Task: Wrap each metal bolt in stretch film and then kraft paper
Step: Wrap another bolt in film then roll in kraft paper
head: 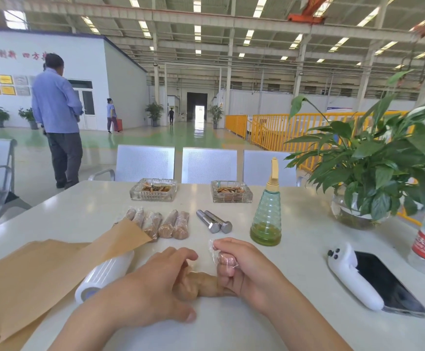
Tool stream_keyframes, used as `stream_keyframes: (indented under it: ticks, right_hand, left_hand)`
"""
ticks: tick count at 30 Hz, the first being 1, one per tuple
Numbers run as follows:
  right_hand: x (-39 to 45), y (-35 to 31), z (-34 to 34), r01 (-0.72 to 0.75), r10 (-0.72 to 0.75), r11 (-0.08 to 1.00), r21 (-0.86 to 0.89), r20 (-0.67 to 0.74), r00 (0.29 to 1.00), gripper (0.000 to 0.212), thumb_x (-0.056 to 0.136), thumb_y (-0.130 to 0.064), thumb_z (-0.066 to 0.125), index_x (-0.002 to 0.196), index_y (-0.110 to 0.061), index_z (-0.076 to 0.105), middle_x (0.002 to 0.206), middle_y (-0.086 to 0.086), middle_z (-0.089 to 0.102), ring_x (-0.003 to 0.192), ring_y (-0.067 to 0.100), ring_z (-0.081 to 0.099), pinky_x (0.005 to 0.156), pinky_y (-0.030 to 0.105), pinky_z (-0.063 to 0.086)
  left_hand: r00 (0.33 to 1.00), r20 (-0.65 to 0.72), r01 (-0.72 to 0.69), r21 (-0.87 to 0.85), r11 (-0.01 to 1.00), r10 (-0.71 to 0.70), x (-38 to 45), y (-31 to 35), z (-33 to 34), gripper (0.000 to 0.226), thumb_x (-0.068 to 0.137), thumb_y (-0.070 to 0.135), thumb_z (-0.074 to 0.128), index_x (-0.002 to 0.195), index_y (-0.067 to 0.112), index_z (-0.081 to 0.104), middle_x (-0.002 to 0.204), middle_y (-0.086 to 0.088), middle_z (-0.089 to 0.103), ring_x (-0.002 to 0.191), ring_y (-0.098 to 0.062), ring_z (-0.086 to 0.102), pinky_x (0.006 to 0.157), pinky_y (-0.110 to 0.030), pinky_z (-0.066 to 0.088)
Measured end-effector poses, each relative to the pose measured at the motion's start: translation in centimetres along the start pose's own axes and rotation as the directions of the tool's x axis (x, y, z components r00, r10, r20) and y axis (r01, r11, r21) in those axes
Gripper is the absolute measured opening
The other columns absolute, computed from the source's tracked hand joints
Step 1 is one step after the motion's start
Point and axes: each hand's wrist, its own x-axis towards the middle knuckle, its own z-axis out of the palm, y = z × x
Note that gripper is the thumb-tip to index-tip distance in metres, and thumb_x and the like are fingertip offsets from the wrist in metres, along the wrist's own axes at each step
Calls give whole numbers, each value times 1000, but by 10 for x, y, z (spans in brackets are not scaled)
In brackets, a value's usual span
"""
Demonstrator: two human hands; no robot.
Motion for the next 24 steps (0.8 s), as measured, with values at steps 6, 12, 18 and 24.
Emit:
stream_keyframes:
  ticks: [6,12,18,24]
  right_hand:
    - [-2,-2,-1,-3,2,998,65,18,1000,12,99,-10,61,88,-14,57,54,-3,39,42,10,37,42,21,34]
    - [-6,-8,2,57,-57,998,-8,11,998,10,100,-11,61,91,-13,56,53,-3,39,41,10,36,41,21,35]
    - [-15,-20,-14,119,-119,992,30,-26,993,16,99,-10,62,85,-16,60,53,-4,35,41,8,32,40,20,33]
    - [-24,-34,-51,154,-141,981,114,-116,983,10,95,-8,64,88,-15,59,52,-5,31,39,8,28,39,20,29]
  left_hand:
    - [943,-320,-1,-288,958,-95,-7,0,10,36,80,15,83,102,35,61,94,8,67,88,0,61,69,-12,48]
    - [900,-431,-32,-201,979,-59,-5,-2,22,18,79,27,83,82,42,74,84,20,68,85,-1,62,80,-28,51]
    - [897,-439,-100,-64,993,62,-6,-6,32,26,93,38,67,107,59,58,100,26,61,97,5,58,87,-27,50]
    - [912,-410,26,109,994,21,-4,-5,28,22,96,50,52,115,61,50,105,26,57,98,-2,58,80,-35,54]
